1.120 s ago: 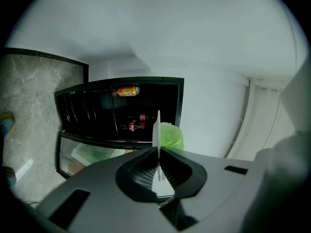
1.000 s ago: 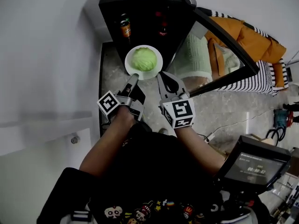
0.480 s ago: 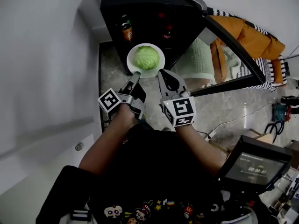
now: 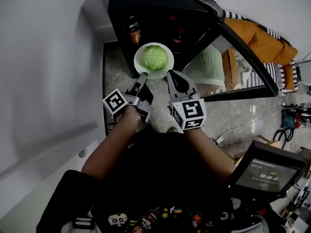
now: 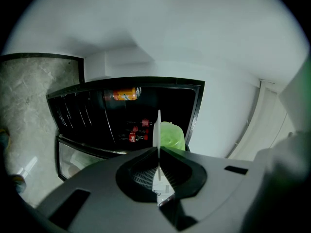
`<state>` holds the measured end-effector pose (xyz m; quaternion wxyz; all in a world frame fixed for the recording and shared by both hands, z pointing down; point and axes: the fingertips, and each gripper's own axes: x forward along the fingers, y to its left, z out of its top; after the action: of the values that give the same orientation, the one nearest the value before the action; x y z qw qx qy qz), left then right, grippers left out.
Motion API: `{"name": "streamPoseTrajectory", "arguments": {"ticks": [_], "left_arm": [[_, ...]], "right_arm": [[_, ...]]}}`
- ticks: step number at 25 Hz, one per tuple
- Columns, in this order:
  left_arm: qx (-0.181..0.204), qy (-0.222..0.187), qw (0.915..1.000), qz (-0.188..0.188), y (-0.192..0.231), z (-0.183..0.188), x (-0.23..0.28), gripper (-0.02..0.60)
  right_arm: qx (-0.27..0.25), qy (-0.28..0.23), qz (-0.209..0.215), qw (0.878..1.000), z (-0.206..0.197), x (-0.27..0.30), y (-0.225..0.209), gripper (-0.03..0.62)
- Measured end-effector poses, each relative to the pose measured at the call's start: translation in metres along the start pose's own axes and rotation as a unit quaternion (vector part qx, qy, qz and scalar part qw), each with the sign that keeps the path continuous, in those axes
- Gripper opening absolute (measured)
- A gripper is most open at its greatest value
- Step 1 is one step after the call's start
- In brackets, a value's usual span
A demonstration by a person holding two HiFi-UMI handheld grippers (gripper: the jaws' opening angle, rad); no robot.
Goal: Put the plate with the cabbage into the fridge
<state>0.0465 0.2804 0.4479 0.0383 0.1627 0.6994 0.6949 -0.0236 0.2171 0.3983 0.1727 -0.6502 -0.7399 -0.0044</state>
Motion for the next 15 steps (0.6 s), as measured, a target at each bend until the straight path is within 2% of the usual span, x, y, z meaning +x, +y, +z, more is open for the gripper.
{"name": "streamPoseTrajectory", "arguments": {"ticks": [7, 15], "left_arm": [[-0.004, -0.012, 0.9999, 0.011, 0.019, 0.004, 0.025, 0.015], [0.001, -0.057, 0.9982, 0.019, 0.029, 0.005, 0.036, 0.015]], "right_arm": [[0.002, 0.007, 0.010, 1.000, -0.009, 0.020, -0.029, 0.006], [0.011, 0.015, 0.044, 0.999, -0.021, 0.028, -0.046, 0.006]]}}
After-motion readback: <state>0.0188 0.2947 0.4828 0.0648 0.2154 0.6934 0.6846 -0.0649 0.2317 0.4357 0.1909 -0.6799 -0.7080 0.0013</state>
